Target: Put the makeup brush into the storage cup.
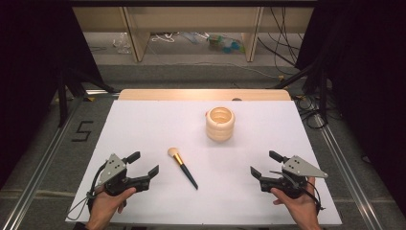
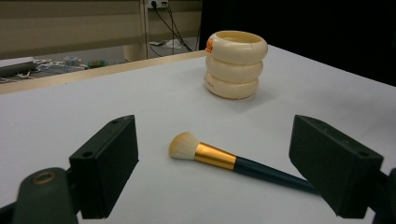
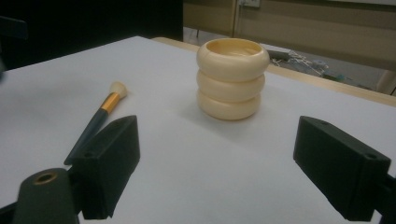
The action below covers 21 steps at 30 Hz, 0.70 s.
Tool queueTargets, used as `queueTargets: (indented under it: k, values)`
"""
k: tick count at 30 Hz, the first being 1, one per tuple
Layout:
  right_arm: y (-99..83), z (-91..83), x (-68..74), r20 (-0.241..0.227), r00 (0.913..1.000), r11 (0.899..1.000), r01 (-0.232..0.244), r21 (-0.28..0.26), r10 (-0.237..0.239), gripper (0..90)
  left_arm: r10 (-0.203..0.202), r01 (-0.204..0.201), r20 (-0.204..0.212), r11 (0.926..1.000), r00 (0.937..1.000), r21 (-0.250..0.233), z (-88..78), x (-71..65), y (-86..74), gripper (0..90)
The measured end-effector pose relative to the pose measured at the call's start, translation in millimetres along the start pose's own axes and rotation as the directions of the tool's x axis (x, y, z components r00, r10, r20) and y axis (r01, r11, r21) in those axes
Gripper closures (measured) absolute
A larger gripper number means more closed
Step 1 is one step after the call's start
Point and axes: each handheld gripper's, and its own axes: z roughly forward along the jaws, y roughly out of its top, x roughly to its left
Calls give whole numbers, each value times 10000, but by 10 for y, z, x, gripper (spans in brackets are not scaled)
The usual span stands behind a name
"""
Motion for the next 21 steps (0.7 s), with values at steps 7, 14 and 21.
queueTargets:
  k: [7, 14, 21]
  values:
    - [-2, -2, -1, -9, 10000, 10000, -1, 13, 1, 157, -118, 118, 3, 9999, 9999, 3, 7, -13, -5, 157]
    - [1, -4, 2, -56, 10000, 9999, 33, 114, -33, 156, 8, -13, 258, 9998, 9997, 200, 24, -30, -9, 158]
    - [2, 1, 6, -146, 9999, 10000, 74, 38, -73, 156, -92, 66, 566, 9989, 9984, 464, 66, -73, -14, 158]
